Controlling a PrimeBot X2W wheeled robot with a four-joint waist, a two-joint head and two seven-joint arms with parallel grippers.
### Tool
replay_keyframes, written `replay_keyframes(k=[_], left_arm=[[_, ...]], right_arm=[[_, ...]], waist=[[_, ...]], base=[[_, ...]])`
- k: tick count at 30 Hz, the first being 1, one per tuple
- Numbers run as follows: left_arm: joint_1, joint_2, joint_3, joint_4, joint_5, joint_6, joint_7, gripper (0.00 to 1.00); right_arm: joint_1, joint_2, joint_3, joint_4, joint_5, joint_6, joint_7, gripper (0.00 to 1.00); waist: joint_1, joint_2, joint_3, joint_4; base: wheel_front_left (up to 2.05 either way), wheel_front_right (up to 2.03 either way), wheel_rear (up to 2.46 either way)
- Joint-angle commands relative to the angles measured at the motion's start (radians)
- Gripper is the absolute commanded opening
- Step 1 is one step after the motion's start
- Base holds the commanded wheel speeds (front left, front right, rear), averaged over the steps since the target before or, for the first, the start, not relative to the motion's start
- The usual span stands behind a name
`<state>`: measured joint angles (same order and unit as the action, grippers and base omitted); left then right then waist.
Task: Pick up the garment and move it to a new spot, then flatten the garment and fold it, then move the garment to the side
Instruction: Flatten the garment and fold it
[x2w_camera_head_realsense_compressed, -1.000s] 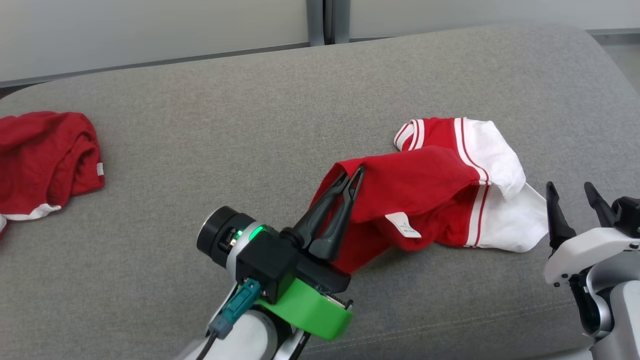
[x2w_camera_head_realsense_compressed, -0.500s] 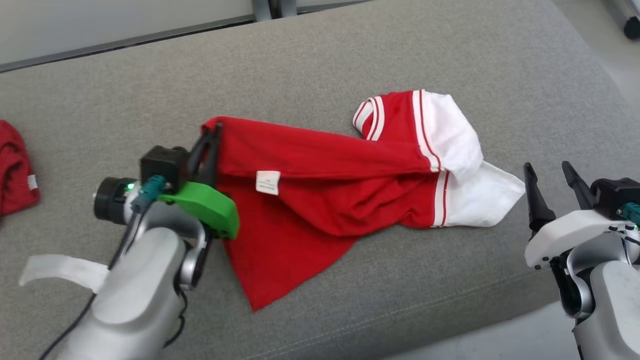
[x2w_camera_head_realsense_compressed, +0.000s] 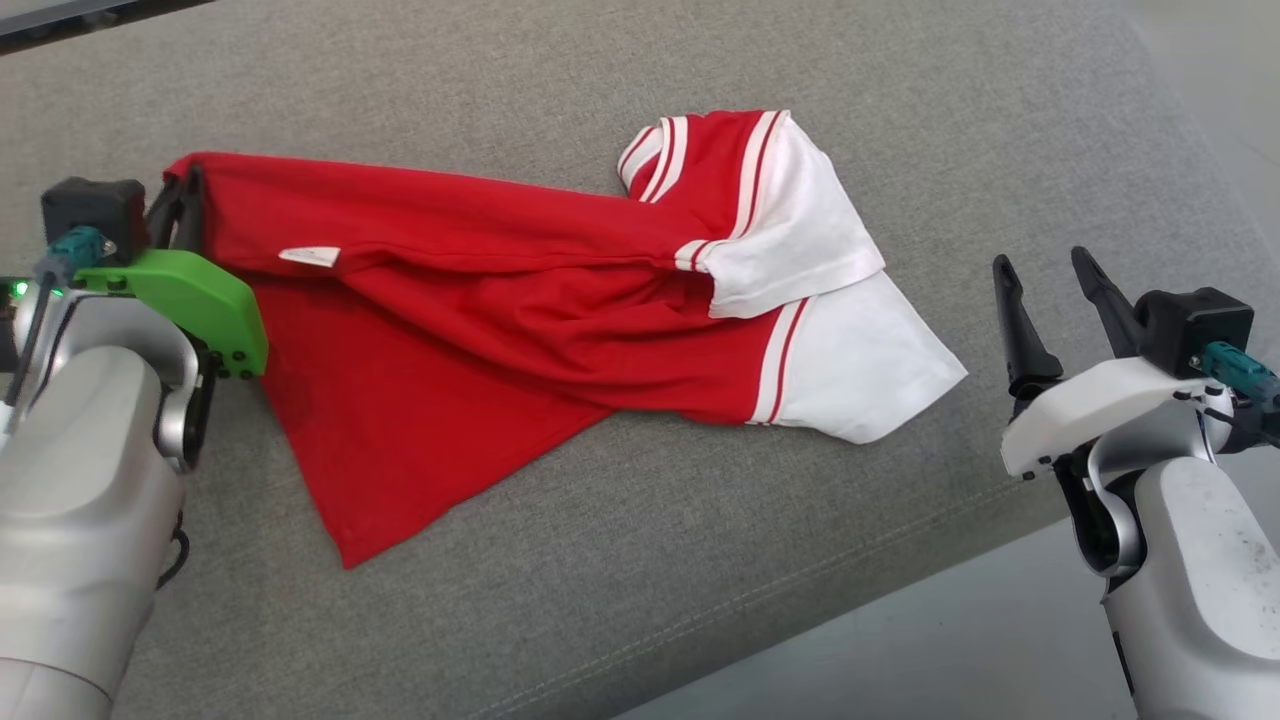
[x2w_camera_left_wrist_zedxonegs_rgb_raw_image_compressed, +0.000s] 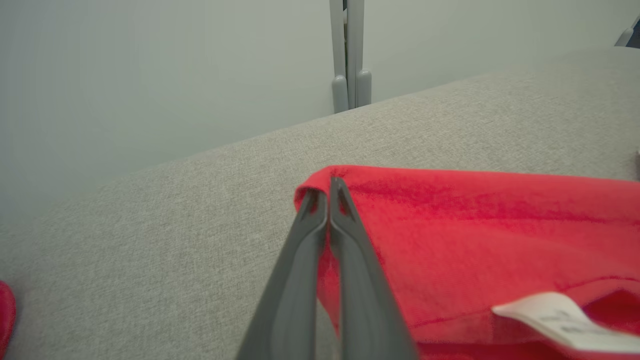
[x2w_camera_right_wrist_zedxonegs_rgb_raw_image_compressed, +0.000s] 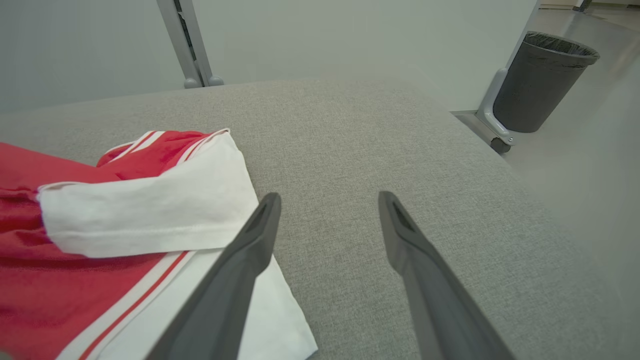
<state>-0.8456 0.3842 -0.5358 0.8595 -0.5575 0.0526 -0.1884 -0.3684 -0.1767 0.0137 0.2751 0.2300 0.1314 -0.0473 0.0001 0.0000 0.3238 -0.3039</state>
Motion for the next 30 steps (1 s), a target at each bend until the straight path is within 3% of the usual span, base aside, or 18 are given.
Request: replay_keyframes(k=[1, 9, 11, 12, 13, 14, 22, 30], left_arm=[[-0.031, 0.011, 0.000, 0.015, 0.006, -0.010, 0.000, 0.00], [-0.119, 0.046, -0.012, 0.138, 0.010, -0.046, 0.038, 0.00], [-0.123, 0.050, -0.007, 0.167, -0.001, -0.056, 0.055, 0.27], [-0.124, 0.051, -0.002, 0.181, -0.012, -0.064, 0.069, 0.49], [-0.124, 0.051, 0.004, 0.195, -0.025, -0.076, 0.083, 0.91], [-0.125, 0.052, 0.009, 0.206, -0.039, -0.090, 0.097, 1.00], [-0.121, 0.069, 0.017, 0.205, -0.102, -0.166, 0.166, 1.00], [-0.056, 0.076, -0.006, 0.055, -0.155, -0.183, 0.163, 1.00]], right_arm=[[-0.013, 0.002, 0.007, 0.005, 0.003, -0.001, -0.010, 1.00], [-0.044, 0.018, 0.047, 0.041, 0.009, -0.001, -0.035, 1.00], [-0.049, 0.021, 0.051, 0.051, 0.012, -0.001, -0.042, 1.00], [-0.050, 0.023, 0.053, 0.057, 0.013, -0.001, -0.045, 1.00], [-0.050, 0.024, 0.054, 0.061, 0.013, -0.001, -0.049, 1.00], [-0.051, 0.027, 0.056, 0.066, 0.014, -0.001, -0.054, 1.00], [-0.044, 0.024, 0.050, 0.099, 0.005, -0.001, -0.077, 1.00], [-0.006, 0.011, 0.032, 0.100, -0.017, -0.001, -0.083, 1.00]], waist=[[-0.0001, 0.0000, 0.026, -0.026], [-0.0001, 0.0000, 0.035, -0.038], [-0.0001, 0.0000, 0.035, -0.038], [-0.0001, 0.0000, 0.035, -0.037], [-0.0001, 0.0000, 0.035, -0.034], [-0.0001, 0.0000, 0.034, -0.032], [-0.0001, 0.0000, 0.001, 0.017], [-0.0001, 0.0000, -0.087, 0.084]], base=[[0.00, 0.00, 0.00], [0.00, 0.00, 0.00], [0.00, 0.00, 0.00], [0.00, 0.00, 0.00], [0.00, 0.00, 0.00], [0.00, 0.00, 0.00], [0.00, 0.00, 0.00], [0.00, 0.00, 0.00]])
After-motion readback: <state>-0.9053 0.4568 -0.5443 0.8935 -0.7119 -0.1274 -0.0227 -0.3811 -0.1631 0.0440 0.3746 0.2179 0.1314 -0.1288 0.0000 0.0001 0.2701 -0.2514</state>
